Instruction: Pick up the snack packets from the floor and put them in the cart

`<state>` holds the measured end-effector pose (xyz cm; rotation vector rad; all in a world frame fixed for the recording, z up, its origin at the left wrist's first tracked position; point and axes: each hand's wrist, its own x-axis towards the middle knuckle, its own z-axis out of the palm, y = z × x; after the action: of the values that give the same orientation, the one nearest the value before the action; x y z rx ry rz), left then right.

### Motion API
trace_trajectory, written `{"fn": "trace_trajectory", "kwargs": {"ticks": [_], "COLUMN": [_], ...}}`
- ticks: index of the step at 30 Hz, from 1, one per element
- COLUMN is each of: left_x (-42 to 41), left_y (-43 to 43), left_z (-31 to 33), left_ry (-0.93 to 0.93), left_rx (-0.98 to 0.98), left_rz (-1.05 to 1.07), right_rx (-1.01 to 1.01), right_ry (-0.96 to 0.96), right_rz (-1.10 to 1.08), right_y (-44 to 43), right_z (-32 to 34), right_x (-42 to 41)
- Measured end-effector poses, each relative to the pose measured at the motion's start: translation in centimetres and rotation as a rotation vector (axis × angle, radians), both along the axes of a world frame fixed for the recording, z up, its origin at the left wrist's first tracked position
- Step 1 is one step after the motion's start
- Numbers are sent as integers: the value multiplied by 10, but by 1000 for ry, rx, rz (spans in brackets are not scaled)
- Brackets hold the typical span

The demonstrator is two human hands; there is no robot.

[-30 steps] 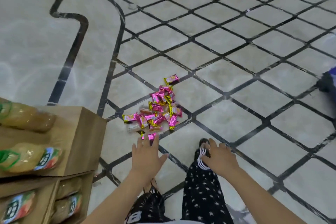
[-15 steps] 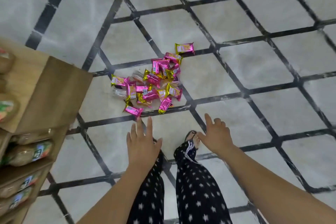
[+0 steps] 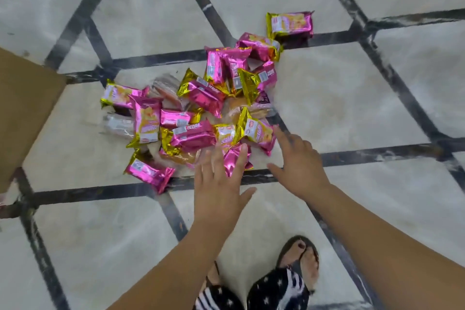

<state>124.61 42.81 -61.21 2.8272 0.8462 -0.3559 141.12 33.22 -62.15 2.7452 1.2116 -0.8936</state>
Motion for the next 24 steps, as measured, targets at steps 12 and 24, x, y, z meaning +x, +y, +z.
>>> {"fn": "trace_trajectory", "kwargs": {"ticks": [12,24], "left_x": [-15,-30], "left_y": [33,42], "left_z": [-113,42], "left_ry": [-120,-214], "left_rx": [-169,-523], "left_rz": [32,373], "right_rx": [379,233], "right_ry": [-136,41], "right_rz": [76,-220], "right_y": [29,15], "right_z": [-136,29], "right_x": [12,-16]}}
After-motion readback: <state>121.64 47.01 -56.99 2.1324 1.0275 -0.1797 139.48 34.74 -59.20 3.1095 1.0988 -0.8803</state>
